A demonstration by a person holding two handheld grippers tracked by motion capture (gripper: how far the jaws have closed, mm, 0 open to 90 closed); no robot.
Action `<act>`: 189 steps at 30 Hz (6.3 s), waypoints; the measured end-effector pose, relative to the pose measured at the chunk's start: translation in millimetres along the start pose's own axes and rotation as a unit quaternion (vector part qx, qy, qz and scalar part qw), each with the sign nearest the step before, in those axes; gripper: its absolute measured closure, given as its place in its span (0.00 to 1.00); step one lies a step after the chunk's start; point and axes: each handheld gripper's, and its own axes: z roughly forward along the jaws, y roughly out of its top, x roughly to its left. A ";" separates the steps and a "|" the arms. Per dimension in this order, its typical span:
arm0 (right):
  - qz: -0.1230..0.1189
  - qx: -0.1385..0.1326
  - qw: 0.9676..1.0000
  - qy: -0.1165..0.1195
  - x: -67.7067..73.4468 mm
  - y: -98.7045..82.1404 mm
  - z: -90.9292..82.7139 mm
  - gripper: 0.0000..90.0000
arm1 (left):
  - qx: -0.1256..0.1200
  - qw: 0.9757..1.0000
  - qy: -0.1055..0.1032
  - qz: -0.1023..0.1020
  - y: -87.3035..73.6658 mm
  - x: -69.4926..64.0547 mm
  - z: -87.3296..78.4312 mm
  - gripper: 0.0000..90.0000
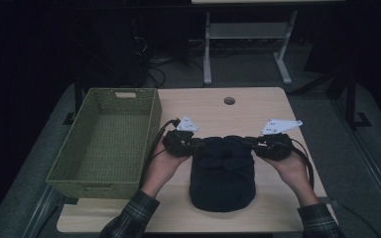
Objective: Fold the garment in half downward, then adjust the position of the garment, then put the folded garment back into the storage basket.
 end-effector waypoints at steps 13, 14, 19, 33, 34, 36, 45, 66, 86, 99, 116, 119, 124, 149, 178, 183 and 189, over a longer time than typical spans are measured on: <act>0.009 0.022 0.999 0.029 18.7 -20.1 2.7 0.84 | 0.020 0.999 -0.042 -0.010 -22.2 -9.9 -2.0 0.84; 0.007 0.023 0.999 0.029 19.7 -21.3 2.4 0.84 | 0.020 0.999 -0.043 -0.011 -23.1 -12.1 -2.2 0.84; 0.006 0.026 0.999 0.036 23.8 -27.3 -2.6 0.82 | 0.022 0.998 -0.057 -0.014 -27.0 -18.5 -3.4 0.83; 0.026 0.031 0.996 0.077 41.0 -51.5 -15.1 0.78 | 0.040 0.995 -0.087 -0.014 -37.9 -34.3 -5.2 0.82; 0.025 0.031 0.996 0.082 41.7 -53.4 -15.2 0.77 | 0.042 0.995 -0.088 -0.012 -38.7 -35.8 -5.5 0.82; 0.024 0.031 0.995 0.087 43.8 -57.0 -16.6 0.76 | 0.048 0.995 -0.092 -0.010 -40.7 -39.1 -6.0 0.81; 0.030 0.038 0.993 0.109 56.3 -67.4 -23.7 0.71 | 0.065 0.992 -0.106 -0.007 -52.3 -53.9 -7.8 0.78; 0.045 -0.003 0.994 0.097 43.0 -61.6 -53.3 0.75 | 0.025 0.994 -0.103 -0.018 -39.3 -52.1 -40.3 0.84; 0.031 0.040 0.991 0.123 46.9 -71.7 -9.8 0.94 | 0.063 0.995 -0.064 -0.042 -17.2 -6.9 42.8 0.99; -0.001 0.089 0.986 0.138 79.3 -88.5 18.0 1.00 | 0.119 0.992 -0.044 -0.010 -30.4 -12.3 73.5 1.00; -0.014 0.074 0.985 0.158 98.0 -82.1 21.8 0.92 | 0.097 0.994 -0.053 -0.010 -25.3 -9.7 68.0 0.99; -0.005 0.061 0.987 0.150 94.2 -81.9 13.3 0.85 | 0.082 0.994 -0.066 -0.024 -22.9 -8.8 56.5 0.93; 0.006 0.043 0.992 0.120 85.8 -84.6 -2.8 0.75 | 0.070 0.994 -0.070 -0.038 -21.4 -12.6 38.8 0.81; 0.117 0.080 0.987 -0.078 10.9 -135.0 -22.2 0.10 | 0.115 0.990 -0.045 -0.074 -54.2 -9.6 40.4 0.23; 0.130 0.084 0.982 -0.112 0.6 -140.1 -14.9 0.03 | 0.135 0.987 -0.058 -0.070 -63.6 -14.2 55.4 0.38; 0.129 0.084 0.982 -0.112 0.5 -140.2 -14.9 0.03 | 0.132 0.985 -0.079 -0.077 -62.5 -15.2 56.7 0.57; 0.128 0.084 0.982 -0.111 0.7 -139.8 -14.5 0.03 | 0.142 0.982 -0.093 -0.084 -60.2 -14.1 58.4 0.70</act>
